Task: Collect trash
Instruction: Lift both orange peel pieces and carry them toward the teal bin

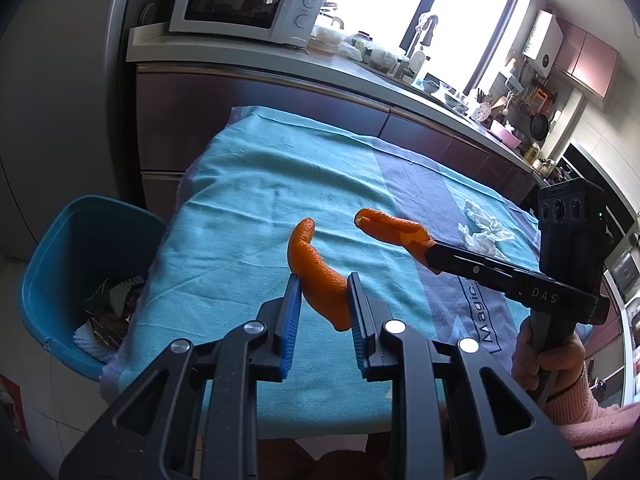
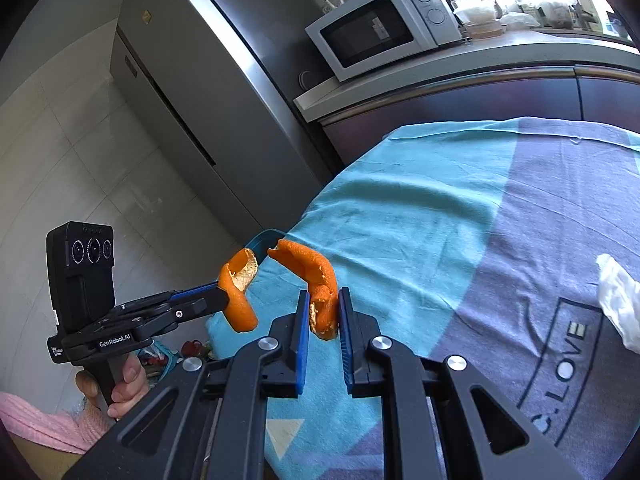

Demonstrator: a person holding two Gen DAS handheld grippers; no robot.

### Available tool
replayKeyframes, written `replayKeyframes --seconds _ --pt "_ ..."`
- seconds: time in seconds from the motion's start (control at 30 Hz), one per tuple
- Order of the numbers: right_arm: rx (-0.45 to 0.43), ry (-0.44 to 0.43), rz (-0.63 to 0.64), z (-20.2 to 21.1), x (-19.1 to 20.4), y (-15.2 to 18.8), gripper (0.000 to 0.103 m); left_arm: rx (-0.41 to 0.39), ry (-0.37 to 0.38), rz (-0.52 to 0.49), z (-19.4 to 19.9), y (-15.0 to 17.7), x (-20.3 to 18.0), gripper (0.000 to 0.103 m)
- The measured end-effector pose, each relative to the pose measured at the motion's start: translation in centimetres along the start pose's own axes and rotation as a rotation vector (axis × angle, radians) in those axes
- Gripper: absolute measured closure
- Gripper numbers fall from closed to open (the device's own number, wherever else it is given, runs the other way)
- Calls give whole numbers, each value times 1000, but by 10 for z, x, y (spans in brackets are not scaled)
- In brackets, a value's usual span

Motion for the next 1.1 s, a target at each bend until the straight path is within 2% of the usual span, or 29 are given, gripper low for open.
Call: replayKeyframes --seconds 1.1 --pt "61 -71 16 -56 30 -12 90 -52 -65 57 25 -10 43 79"
Point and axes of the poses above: each gripper's, at about its wrist camera, not at the fingertips, and z roughly against the way its jaws point, x to its left, y to its underside, the point moved 6 cm from there along -z, roughly the way its jaws point, and after that the axes turned 4 degrees about -y, right-handed, at the moved point
